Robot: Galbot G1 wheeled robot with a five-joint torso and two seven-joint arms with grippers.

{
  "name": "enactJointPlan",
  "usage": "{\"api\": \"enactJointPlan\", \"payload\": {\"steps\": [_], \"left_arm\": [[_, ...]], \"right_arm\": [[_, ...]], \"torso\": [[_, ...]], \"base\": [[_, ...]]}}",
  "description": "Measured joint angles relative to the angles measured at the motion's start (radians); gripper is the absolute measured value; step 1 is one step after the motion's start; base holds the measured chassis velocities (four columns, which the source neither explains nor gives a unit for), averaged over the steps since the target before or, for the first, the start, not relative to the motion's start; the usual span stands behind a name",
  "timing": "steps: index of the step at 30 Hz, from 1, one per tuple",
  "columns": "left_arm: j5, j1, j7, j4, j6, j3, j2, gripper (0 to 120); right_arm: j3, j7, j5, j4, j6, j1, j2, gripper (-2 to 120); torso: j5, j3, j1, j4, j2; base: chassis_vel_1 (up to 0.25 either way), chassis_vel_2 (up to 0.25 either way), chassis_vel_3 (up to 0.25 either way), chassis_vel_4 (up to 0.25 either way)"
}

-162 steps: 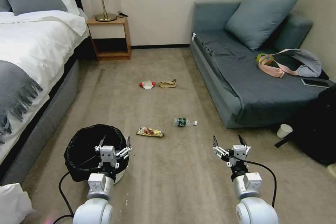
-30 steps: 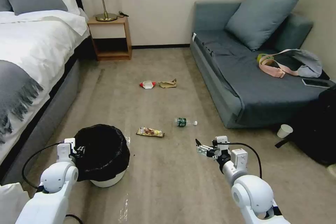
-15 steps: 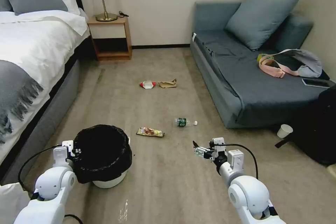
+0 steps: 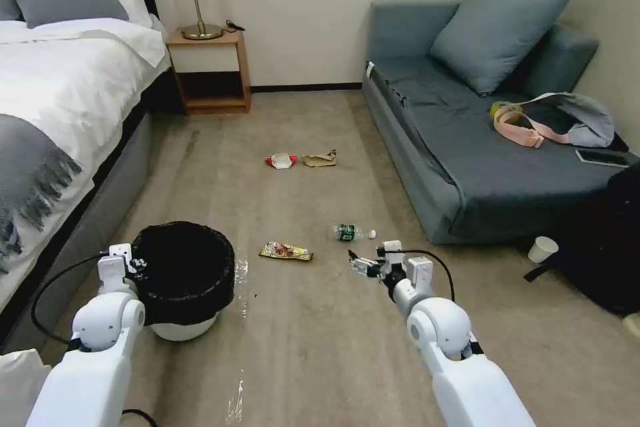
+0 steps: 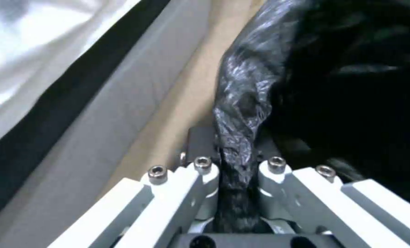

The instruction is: Pick up the trash bin, then pick up the garbage on the floor and place it into the trash bin.

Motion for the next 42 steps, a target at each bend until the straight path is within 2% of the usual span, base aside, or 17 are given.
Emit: {"api": "enactJointPlan", "payload": {"steps": [1,2,4,7,16,23,26,27,29,30,33,39,42], "left_arm": [[-0.002,0.015,-0.004,-0.013,-0.001,-0.006,0.000,4],[-0.009,0.057,-0.004,-0.050,-0.007,-0.025,0.003,4],[-0.019,0.107,0.000,-0.095,-0.016,-0.043,0.003,4],[-0.024,0.120,0.000,-0.115,-0.017,-0.047,0.000,4],[-0.023,0.092,-0.004,-0.121,-0.018,-0.045,-0.002,4],[-0.082,0.075,-0.013,-0.131,-0.023,-0.082,0.004,4],[-0.115,0.066,-0.019,-0.139,-0.018,-0.100,0.019,4],[-0.115,0.066,-0.019,-0.139,-0.018,-0.100,0.019,4],[-0.126,0.058,-0.020,-0.146,-0.014,-0.108,0.037,4],[-0.126,0.058,-0.020,-0.146,-0.014,-0.108,0.037,4],[-0.131,0.025,-0.018,-0.158,-0.012,-0.129,0.069,4],[-0.155,-0.023,-0.011,-0.160,-0.007,-0.177,0.113,4],[-0.166,-0.027,-0.007,-0.150,-0.011,-0.202,0.123,4]], "right_arm": [[0.003,0.000,-0.008,0.016,0.000,-0.017,0.002,100],[0.011,-0.001,-0.023,0.056,0.002,-0.054,0.006,100],[0.023,-0.002,-0.043,0.110,0.003,-0.109,0.010,100],[0.037,-0.001,-0.050,0.135,0.007,-0.130,0.011,100],[0.066,0.002,-0.050,0.114,0.035,-0.124,0.006,100],[0.072,-0.023,-0.056,0.066,0.052,-0.091,0.043,100],[0.082,-0.058,-0.087,0.017,0.084,-0.060,0.108,100],[0.082,-0.058,-0.087,0.017,0.084,-0.060,0.108,100],[0.089,-0.087,-0.109,-0.006,0.100,-0.043,0.163,100],[0.089,-0.087,-0.109,-0.006,0.100,-0.043,0.163,100],[0.096,-0.108,-0.121,-0.028,0.108,-0.025,0.230,100],[0.089,-0.122,-0.148,-0.050,0.108,-0.016,0.237,100],[0.087,-0.123,-0.155,-0.061,0.108,-0.013,0.233,100]], "torso": [[-0.0008,0.000,0.000,0.0000,0.000],[-0.0013,0.000,0.000,0.0004,0.000],[-0.0006,0.000,0.000,0.0001,0.000],[-0.0010,0.000,0.000,-0.0001,0.000],[-0.0006,0.000,0.000,-0.0002,0.000],[-0.0008,0.000,0.000,-0.0001,0.000],[-0.0007,0.000,0.000,-0.0001,0.000],[-0.0007,0.000,0.000,-0.0001,0.000],[-0.0008,0.000,0.000,0.0000,0.000],[-0.0008,0.000,0.000,0.0000,0.000],[-0.0008,0.000,0.000,0.0000,0.000],[-0.0007,0.000,0.000,-0.0002,0.000],[-0.0007,0.000,0.000,-0.0001,0.000]], "base": [[0.000,0.000,0.000,0.000],[0.000,0.000,0.000,0.000],[0.000,0.000,0.000,0.000],[0.000,0.000,0.000,0.000],[0.000,0.000,0.000,0.000],[0.000,0.000,0.000,0.000],[0.000,0.000,0.000,0.000],[0.000,0.000,0.000,0.000],[0.000,0.000,0.000,0.000],[0.000,0.000,0.000,0.000],[0.000,0.000,0.000,0.000],[0.000,0.000,0.000,0.000],[0.000,0.000,0.000,0.000]]}}
